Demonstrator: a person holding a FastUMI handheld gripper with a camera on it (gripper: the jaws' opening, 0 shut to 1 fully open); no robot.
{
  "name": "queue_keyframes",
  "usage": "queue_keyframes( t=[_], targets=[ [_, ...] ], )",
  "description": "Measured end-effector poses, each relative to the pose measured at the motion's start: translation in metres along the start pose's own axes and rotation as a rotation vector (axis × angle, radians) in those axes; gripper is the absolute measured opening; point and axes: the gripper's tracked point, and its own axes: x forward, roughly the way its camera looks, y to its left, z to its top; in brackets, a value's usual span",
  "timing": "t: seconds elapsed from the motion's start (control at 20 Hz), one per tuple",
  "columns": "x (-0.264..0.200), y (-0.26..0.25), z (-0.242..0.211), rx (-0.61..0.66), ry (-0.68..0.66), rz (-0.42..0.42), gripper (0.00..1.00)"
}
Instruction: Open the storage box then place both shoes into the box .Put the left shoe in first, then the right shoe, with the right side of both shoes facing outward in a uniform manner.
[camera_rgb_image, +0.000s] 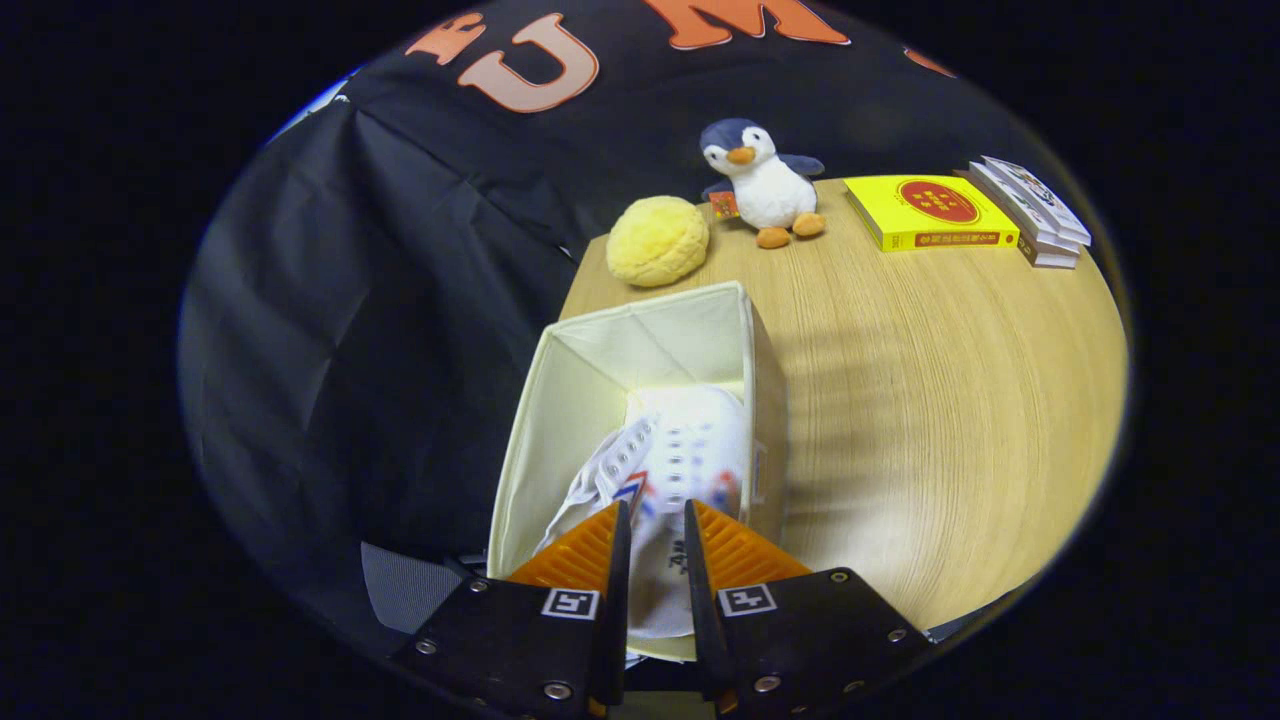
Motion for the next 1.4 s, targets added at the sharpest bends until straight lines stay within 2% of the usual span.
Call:
queue_keyframes(
  t=[0.25,0.55,0.8,1.1,1.4],
  targets=[
    [-0.032,-0.015,0.038,-0.052,-0.142,-0.021,0.37],
    [-0.086,-0.052,0.093,-0.118,-0.355,-0.082,0.59],
    [-0.137,-0.094,0.132,-0.164,-0.533,-0.171,0.82],
    [-0.211,-0.147,0.174,-0.238,-0.746,-0.304,0.96],
    [-0.283,-0.187,0.203,-0.296,-0.944,-0.409,0.98]
  ],
)
